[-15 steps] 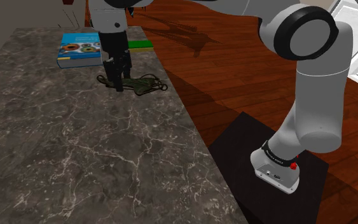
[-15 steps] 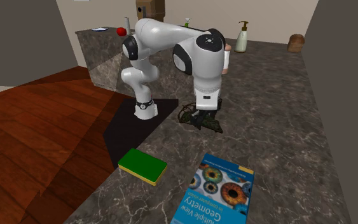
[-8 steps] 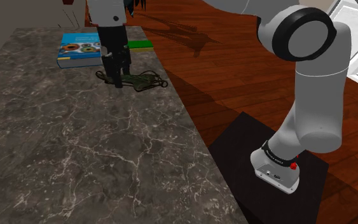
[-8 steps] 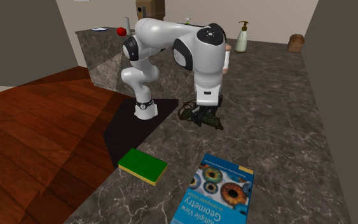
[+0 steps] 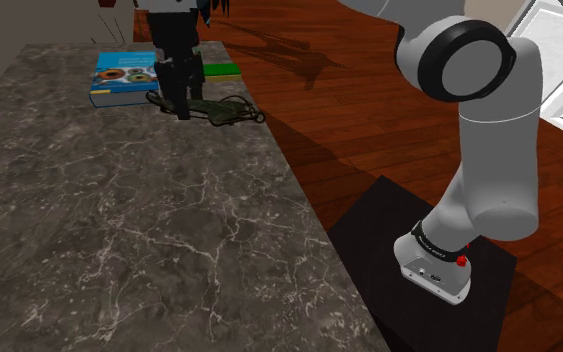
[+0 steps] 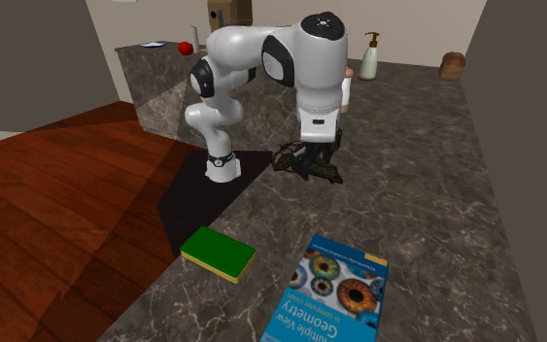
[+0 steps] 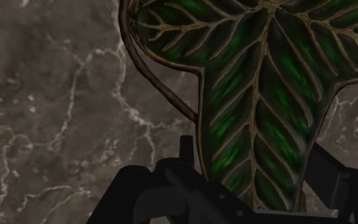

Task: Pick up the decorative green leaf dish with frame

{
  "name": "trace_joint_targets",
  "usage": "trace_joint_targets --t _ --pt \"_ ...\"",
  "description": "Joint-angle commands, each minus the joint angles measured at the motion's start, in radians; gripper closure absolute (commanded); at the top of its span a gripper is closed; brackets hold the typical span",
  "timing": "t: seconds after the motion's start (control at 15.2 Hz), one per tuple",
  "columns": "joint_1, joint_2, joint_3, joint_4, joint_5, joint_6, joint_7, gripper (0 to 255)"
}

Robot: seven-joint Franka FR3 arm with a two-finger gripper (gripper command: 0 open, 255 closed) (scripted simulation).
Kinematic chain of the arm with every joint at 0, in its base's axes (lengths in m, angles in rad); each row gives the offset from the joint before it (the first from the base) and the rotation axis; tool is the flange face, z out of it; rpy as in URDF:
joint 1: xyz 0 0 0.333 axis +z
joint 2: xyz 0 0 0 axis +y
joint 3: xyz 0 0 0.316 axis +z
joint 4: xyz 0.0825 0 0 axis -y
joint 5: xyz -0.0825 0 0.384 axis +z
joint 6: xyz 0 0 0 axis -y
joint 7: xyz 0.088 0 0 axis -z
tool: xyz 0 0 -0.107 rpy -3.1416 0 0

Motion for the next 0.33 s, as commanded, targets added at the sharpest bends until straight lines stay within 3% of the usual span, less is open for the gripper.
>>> trace_joint_targets --t 0.0,0.13,0.26 --pt "0.012 0.026 0.0 0.073 -0.006 -0.046 0.008 255" --pt "0.026 0.06 -0.001 0.158 -0.013 -0.097 0.016 255" --pt "0.027 0.062 -0.001 0.164 -0.013 -0.101 0.016 255"
